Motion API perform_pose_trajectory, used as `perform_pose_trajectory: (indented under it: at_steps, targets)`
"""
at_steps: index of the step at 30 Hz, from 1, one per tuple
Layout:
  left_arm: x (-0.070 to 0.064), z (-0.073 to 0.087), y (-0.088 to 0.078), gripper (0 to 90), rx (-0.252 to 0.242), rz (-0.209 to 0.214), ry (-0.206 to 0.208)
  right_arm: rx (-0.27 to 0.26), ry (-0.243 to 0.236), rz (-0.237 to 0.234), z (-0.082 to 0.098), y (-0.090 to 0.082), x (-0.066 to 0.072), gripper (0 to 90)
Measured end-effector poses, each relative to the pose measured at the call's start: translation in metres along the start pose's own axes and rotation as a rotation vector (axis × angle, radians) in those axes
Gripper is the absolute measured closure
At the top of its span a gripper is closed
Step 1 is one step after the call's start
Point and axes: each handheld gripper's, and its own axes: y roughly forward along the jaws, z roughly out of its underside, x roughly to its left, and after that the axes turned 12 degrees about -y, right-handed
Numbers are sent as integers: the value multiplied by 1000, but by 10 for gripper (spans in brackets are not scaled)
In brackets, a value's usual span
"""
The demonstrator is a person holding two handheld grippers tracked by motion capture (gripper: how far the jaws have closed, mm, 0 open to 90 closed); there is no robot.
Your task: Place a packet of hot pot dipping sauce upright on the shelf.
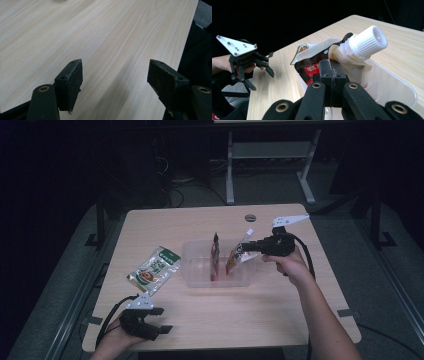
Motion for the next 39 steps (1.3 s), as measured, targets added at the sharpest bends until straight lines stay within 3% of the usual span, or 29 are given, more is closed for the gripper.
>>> perform_pose_trajectory:
  at_steps: [23, 32, 39]
  targets:
    - [-1, 7, -3, 280, 6, -14, -19, 32, 29, -4, 7, 21, -8, 894]
    - [-1, 7, -3, 280, 10, -16, -14, 71, 10, 12, 10, 31, -7, 886]
    - [-1, 8, -3, 281, 9, -14, -17, 54, 24, 16, 10, 31, -7, 833]
